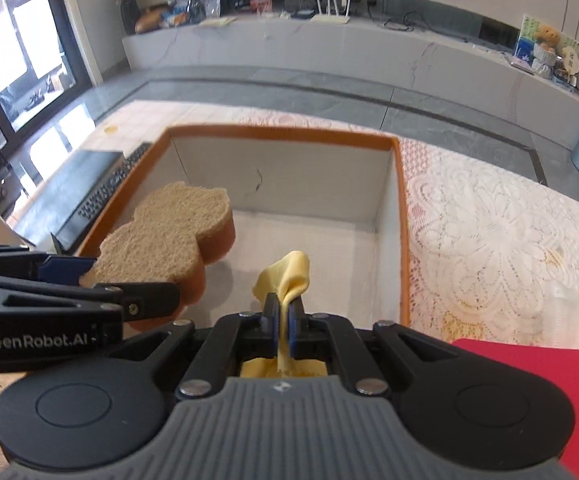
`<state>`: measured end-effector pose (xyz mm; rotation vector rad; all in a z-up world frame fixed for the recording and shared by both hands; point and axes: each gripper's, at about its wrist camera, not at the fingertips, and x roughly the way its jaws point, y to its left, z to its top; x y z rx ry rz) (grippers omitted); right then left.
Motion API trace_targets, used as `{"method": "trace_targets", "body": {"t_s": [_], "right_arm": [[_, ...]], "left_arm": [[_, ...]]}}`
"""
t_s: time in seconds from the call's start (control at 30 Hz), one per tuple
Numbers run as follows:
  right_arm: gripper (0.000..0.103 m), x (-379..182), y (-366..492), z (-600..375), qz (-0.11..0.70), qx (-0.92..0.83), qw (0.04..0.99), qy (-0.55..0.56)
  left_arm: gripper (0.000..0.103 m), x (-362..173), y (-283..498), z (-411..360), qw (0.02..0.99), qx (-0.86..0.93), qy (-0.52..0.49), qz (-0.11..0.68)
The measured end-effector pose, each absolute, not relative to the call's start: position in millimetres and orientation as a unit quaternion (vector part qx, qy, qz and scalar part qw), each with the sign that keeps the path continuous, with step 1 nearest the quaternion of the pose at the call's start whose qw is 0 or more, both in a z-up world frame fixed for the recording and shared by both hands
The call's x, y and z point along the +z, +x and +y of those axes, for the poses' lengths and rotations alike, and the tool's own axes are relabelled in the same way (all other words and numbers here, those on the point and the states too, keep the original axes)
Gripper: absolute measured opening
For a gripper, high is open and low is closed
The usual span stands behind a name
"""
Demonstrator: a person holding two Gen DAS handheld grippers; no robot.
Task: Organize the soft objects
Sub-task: 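Lower the sponge and yellow cloth into the orange box and open both tools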
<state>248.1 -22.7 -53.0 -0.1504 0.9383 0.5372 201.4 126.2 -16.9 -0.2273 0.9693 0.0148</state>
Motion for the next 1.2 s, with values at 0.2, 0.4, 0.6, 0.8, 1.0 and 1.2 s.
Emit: {"method": "trace_targets", "body": {"t_s": [0.2, 0.4, 0.6, 0.8, 1.0, 1.2], "right_arm": [[0.006, -59.5, 251.9, -17.0, 0.451, 0.25, 0.851, -0.099], [0.008, -61.3, 253.8, -18.8, 0.454, 0.248, 0.85, -0.103], [0.033, -60.1, 254.1, -26.8, 0.454, 0.248, 0.851, -0.09], [0.051, -47.6, 247.3, -29.9, 0.438, 0.257, 0.857, -0.087], [0.059, -23.0, 225.4, -32.2, 0.409, 0.268, 0.867, -0.098], [0.064, 6.4, 188.1, -51.8, 0.378, 0.274, 0.881, -0.074]], "left_arm": [[0.071, -17.5, 208.8, 121.1, 0.871, 0.013, -0.095, 0.481], [0.075, -17.8, 209.6, 119.4, 0.872, 0.015, -0.083, 0.481], [0.079, -15.6, 204.6, 125.1, 0.879, 0.014, -0.107, 0.465], [0.088, -1.8, 196.7, 131.3, 0.891, 0.01, -0.131, 0.436], [0.074, 18.8, 175.7, 134.3, 0.899, 0.001, -0.15, 0.412], [0.064, 38.6, 142.5, 128.2, 0.912, -0.006, -0.159, 0.377]]}}
